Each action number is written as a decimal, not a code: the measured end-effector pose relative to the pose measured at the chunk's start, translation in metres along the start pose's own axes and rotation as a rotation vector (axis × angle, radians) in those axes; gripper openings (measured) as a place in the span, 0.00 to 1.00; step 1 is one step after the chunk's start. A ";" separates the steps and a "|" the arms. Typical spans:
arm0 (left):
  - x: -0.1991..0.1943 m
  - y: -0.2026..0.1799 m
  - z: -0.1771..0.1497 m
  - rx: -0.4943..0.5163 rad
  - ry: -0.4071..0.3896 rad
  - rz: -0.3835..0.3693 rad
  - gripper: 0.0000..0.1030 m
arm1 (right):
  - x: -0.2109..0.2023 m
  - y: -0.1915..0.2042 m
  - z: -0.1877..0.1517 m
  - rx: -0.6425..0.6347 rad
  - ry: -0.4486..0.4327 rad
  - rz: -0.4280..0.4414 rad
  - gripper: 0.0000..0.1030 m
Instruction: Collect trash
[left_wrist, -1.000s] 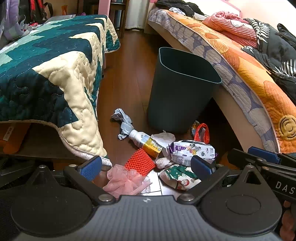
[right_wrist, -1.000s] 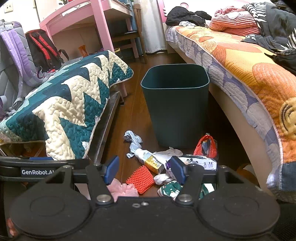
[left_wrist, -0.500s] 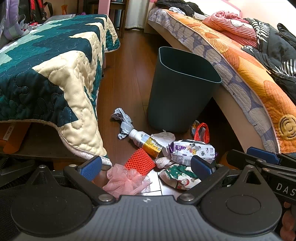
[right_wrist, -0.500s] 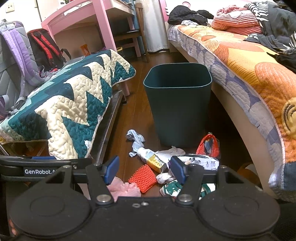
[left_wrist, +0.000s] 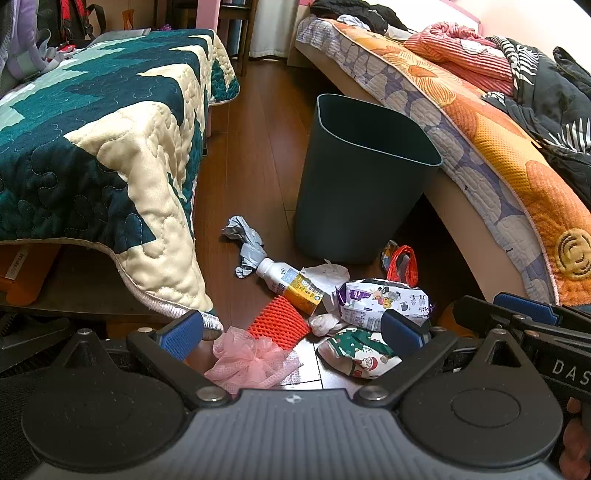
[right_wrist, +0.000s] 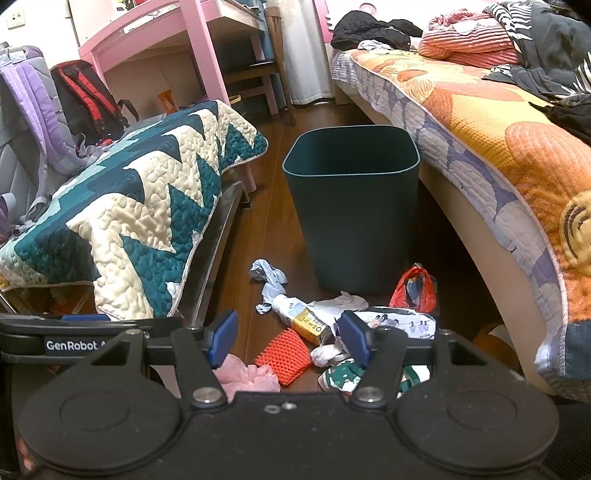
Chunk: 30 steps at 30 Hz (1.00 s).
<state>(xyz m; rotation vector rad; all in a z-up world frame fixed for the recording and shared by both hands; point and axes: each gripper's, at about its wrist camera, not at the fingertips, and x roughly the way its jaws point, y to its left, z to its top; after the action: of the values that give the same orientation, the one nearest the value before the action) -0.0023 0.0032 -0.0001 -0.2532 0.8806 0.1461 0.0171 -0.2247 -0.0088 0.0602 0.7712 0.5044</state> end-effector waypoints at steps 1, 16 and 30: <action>0.000 0.000 0.000 0.000 0.000 0.001 1.00 | 0.000 0.000 0.000 0.002 0.000 0.000 0.60; 0.000 -0.001 -0.001 0.001 -0.001 0.001 1.00 | 0.001 0.001 -0.001 0.017 0.006 0.006 0.60; 0.000 -0.002 -0.001 0.000 0.000 -0.001 1.00 | 0.002 -0.001 0.000 0.029 0.010 0.017 0.60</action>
<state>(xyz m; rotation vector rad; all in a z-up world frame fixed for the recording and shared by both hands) -0.0028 0.0013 -0.0011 -0.2538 0.8804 0.1459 0.0186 -0.2249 -0.0105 0.0915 0.7887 0.5101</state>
